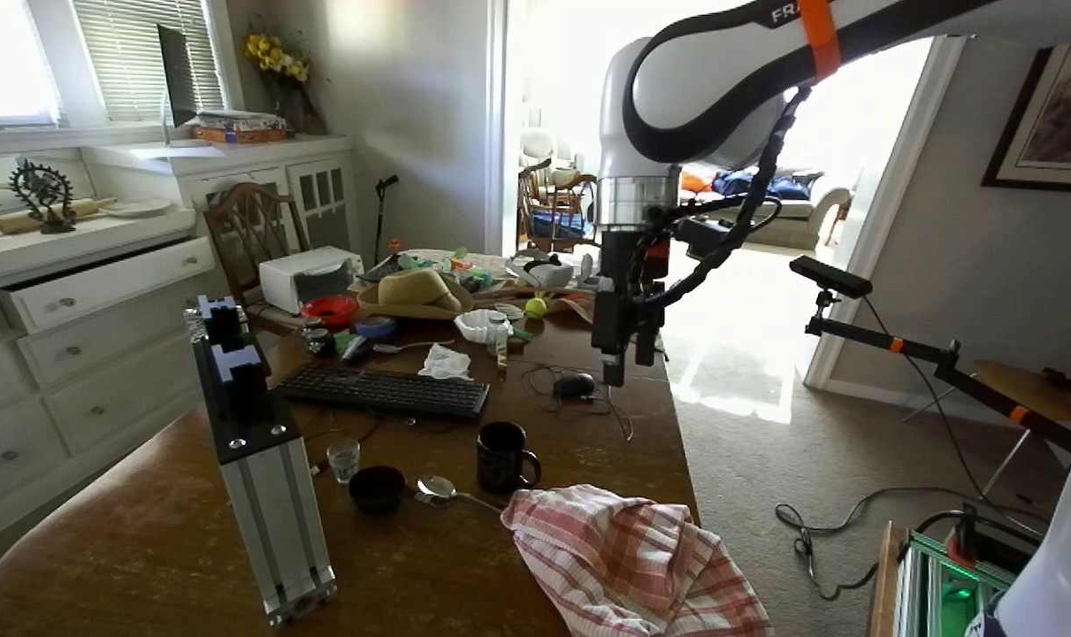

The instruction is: Fold the towel

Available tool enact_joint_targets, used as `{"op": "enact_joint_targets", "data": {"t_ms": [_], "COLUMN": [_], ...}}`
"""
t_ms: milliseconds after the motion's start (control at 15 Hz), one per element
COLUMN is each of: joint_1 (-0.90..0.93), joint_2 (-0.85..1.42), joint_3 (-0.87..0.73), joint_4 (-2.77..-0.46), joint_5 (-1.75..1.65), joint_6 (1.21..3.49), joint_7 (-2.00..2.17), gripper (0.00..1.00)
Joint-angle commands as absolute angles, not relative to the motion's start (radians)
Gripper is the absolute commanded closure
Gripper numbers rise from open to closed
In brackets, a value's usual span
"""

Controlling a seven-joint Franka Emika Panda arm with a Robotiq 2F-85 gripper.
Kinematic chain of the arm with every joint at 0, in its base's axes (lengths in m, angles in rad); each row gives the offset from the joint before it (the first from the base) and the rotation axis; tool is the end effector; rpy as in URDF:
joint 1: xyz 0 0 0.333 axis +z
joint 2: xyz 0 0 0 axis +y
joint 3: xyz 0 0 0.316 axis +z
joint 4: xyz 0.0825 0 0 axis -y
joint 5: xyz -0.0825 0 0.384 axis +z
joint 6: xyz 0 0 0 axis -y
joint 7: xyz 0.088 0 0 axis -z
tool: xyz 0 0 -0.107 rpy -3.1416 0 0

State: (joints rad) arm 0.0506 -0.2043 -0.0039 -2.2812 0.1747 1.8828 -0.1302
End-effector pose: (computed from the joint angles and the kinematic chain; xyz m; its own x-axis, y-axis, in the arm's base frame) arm 0.4577 0.0344 0.4242 0.9770 0.1209 -0.1755 0.0895 -0.9801 -0.1771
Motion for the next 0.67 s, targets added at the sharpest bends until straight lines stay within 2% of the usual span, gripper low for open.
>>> {"op": "enact_joint_targets", "data": {"t_ms": [0, 333, 600], "joint_1": [0.047, 0.05, 0.05], "joint_2": [-0.206, -0.21, -0.135], "joint_3": [0.002, 0.003, -0.057], "joint_4": [-2.277, -2.275, -2.268], "joint_5": [0.175, 0.174, 0.25], "joint_6": [1.881, 1.907, 2.004], "joint_7": [-0.13, -0.159, -0.474], "gripper": [0.0, 0.0, 0.0]}}
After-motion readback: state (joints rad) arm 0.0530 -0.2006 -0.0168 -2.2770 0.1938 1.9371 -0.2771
